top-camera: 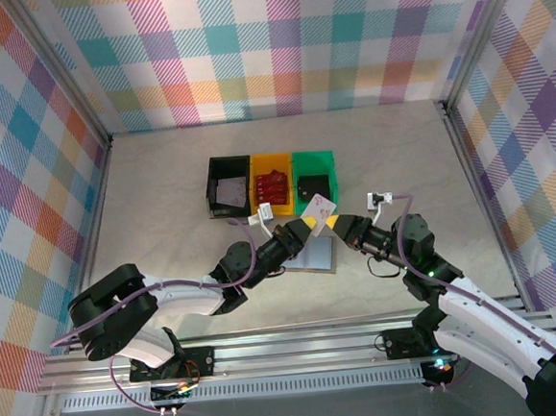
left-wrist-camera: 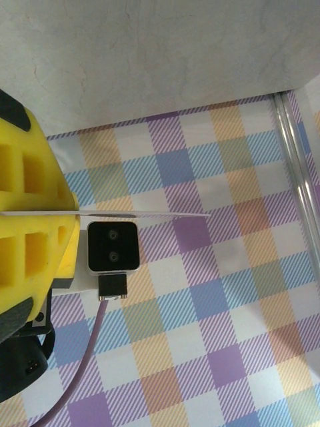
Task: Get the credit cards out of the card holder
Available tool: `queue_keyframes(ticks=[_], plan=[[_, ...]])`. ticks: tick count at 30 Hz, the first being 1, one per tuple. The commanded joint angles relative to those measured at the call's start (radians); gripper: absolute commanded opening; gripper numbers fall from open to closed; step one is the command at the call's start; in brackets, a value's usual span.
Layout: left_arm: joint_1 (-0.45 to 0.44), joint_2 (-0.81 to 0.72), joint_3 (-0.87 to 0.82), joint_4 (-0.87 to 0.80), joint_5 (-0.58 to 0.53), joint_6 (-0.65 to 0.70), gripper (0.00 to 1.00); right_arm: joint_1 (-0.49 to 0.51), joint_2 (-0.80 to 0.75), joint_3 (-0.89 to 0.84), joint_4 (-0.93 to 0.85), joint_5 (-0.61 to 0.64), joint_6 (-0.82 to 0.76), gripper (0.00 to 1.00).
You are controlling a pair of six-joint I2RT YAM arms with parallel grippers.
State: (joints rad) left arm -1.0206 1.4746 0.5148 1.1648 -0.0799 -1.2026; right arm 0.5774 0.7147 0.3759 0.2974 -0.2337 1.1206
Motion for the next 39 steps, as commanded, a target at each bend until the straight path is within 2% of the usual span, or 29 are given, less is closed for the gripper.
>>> queue_keyframes(ticks=[1,5,8,11,12,16,19,22,27,34,39], plan=[[-0.011,-0.057,0.011,-0.01,-0.016,0.02,0.0,0.007,-0.016,0.033,-0.088,0.03,-0.034,0.05],[-0.006,-0.105,0.04,-0.176,-0.013,0.031,0.0,0.007,-0.023,0.074,-0.2,0.054,-0.102,0.19],[0.009,-0.156,0.079,-0.336,0.003,0.061,0.0,0.007,-0.033,0.086,-0.245,0.071,-0.13,0.43],[0.043,-0.205,0.092,-0.451,0.038,0.073,0.0,0.005,-0.044,0.11,-0.333,0.107,-0.141,0.73],[0.055,-0.227,0.095,-0.5,0.048,0.08,0.0,0.003,-0.048,0.12,-0.36,0.119,-0.154,0.79],[0.111,-0.34,0.142,-0.796,0.097,0.15,0.0,-0.001,-0.067,0.138,-0.415,0.142,-0.194,0.94],[0.174,-0.418,0.191,-1.007,0.157,0.226,0.0,-0.006,-0.069,0.148,-0.447,0.152,-0.208,1.0],[0.251,-0.479,0.248,-1.216,0.207,0.32,0.0,-0.01,-0.066,0.143,-0.452,0.142,-0.217,0.99],[0.422,-0.5,0.338,-1.481,0.351,0.483,0.0,-0.014,-0.066,0.123,-0.452,0.131,-0.221,0.99],[0.574,-0.389,0.431,-1.603,0.497,0.642,0.0,-0.017,-0.07,0.121,-0.478,0.122,-0.27,0.99],[0.622,-0.26,0.526,-1.662,0.529,0.739,0.0,-0.017,-0.069,0.122,-0.483,0.104,-0.299,0.99]])
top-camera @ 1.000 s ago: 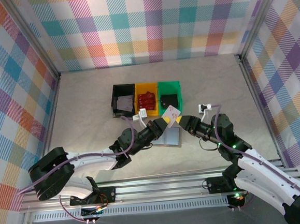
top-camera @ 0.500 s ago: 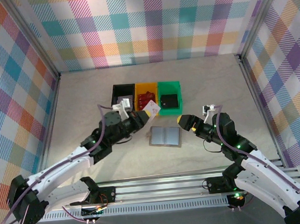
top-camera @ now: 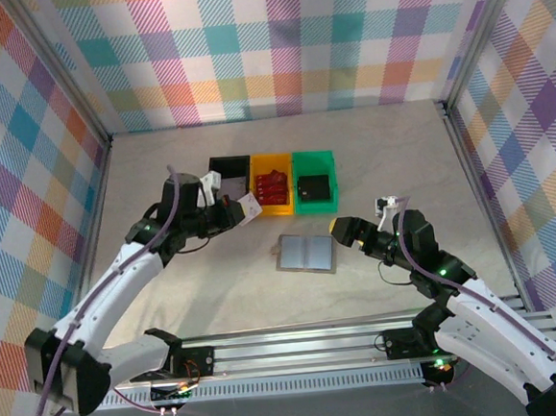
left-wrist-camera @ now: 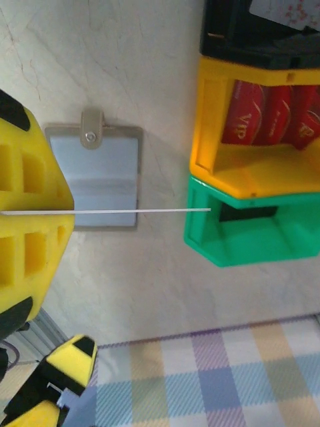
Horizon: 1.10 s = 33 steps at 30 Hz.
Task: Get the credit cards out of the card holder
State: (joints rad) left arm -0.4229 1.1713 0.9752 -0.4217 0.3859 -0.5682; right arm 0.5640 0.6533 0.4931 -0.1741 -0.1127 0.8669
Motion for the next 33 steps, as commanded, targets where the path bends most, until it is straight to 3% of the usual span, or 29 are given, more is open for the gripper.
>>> queue_keyframes(ticks=[1,5,9,12,14,19,28,33], plan=[[0.032,0.076,0.094,-0.094,0.062,0.122,0.0,-0.004,-0.006,0.007,-0.012,-0.022,-0.051,0.99],[0.055,0.175,0.186,-0.166,0.007,0.201,0.0,-0.004,-0.006,0.012,-0.023,-0.034,-0.076,0.99],[0.164,0.225,0.201,-0.127,0.064,0.204,0.0,-0.004,-0.01,0.014,-0.031,-0.039,-0.094,0.99],[0.203,0.278,0.263,-0.189,-0.011,0.266,0.0,-0.004,-0.009,0.009,-0.027,-0.044,-0.102,0.99],[0.227,0.34,0.306,-0.217,0.009,0.281,0.0,-0.004,-0.004,0.005,-0.02,-0.045,-0.103,0.99],[0.23,0.493,0.429,-0.267,-0.004,0.325,0.0,-0.004,0.028,0.005,0.015,-0.056,-0.107,0.99],[0.233,0.716,0.664,-0.406,-0.15,0.429,0.0,-0.004,0.039,0.006,0.032,-0.066,-0.111,0.99],[0.24,0.819,0.755,-0.446,-0.13,0.454,0.0,-0.004,0.042,0.006,0.027,-0.069,-0.114,0.99]])
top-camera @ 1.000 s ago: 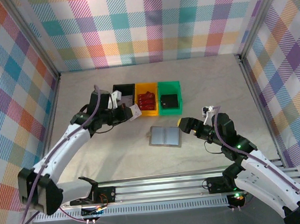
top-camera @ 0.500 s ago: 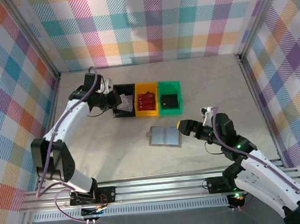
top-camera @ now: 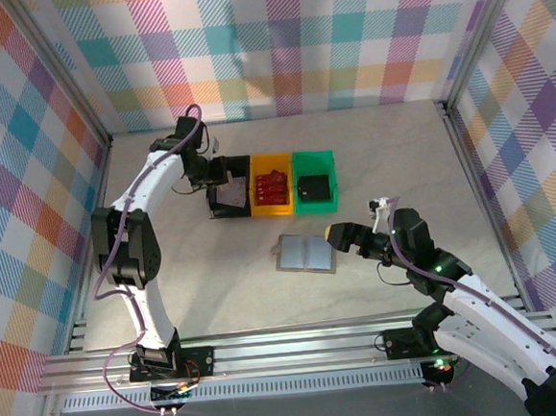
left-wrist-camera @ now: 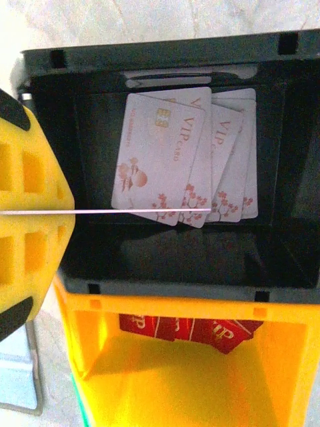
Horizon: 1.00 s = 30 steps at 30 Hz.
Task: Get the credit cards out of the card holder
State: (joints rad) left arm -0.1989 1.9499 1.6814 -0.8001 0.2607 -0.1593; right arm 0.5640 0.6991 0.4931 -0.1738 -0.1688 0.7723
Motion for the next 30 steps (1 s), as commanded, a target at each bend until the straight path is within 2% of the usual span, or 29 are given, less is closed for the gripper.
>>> queue_keyframes(ticks=[1,15,25,30], plan=[[0.02,0.067,0.073,-0.081,-0.002,0.048,0.0,-0.004,-0.005,0.005,0.025,-0.01,-0.019,0.99],[0.028,0.237,0.261,-0.169,0.148,0.074,0.0,-0.004,0.0,0.001,0.037,-0.008,-0.024,0.99],[0.027,0.285,0.297,-0.214,0.196,0.1,0.0,-0.003,0.013,0.002,0.045,-0.012,-0.022,0.99],[0.026,0.3,0.309,-0.23,0.183,0.104,0.0,-0.004,0.013,0.001,0.046,-0.015,-0.021,0.99]])
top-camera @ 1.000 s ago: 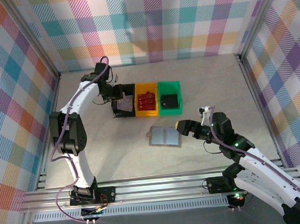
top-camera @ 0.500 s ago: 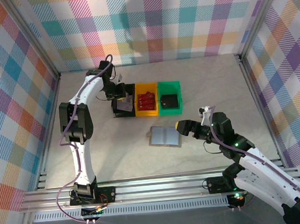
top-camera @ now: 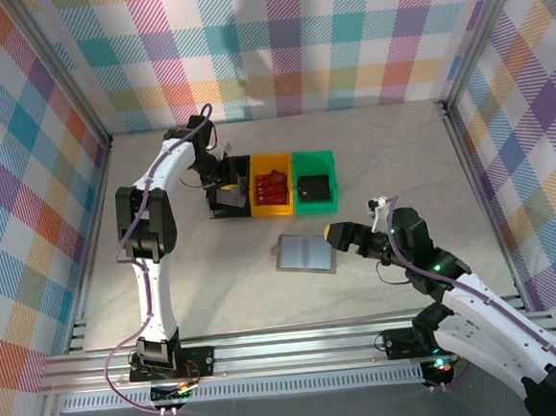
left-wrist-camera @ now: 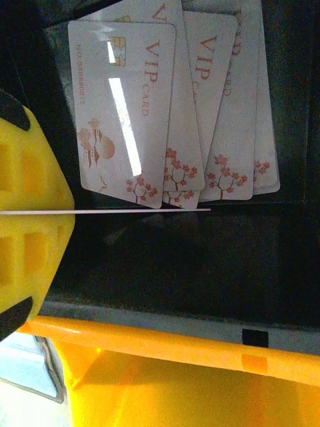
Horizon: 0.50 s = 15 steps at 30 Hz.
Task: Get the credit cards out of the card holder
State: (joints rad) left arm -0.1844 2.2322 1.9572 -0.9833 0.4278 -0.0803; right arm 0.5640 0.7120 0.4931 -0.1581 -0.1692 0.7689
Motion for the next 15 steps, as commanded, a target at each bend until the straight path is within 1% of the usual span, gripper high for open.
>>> queue_keyframes(ticks=[1,5,7,12,15], plan=[[0.013,0.022,0.037,-0.051,0.008,0.025,0.0,-0.003,0.0,0.001,0.029,-0.015,-0.019,0.99],[0.013,0.03,0.047,-0.061,-0.009,0.027,0.05,-0.005,0.0,-0.003,0.03,-0.014,-0.016,0.99],[0.013,0.03,0.051,-0.061,-0.012,0.026,0.11,-0.004,0.003,-0.006,0.037,-0.013,-0.013,0.99],[0.012,0.03,0.065,-0.071,-0.026,0.025,0.2,-0.004,0.01,-0.005,0.043,-0.018,-0.01,0.99],[0.013,0.025,0.073,-0.072,-0.033,0.021,0.23,-0.004,0.01,-0.004,0.042,-0.019,-0.01,0.99]])
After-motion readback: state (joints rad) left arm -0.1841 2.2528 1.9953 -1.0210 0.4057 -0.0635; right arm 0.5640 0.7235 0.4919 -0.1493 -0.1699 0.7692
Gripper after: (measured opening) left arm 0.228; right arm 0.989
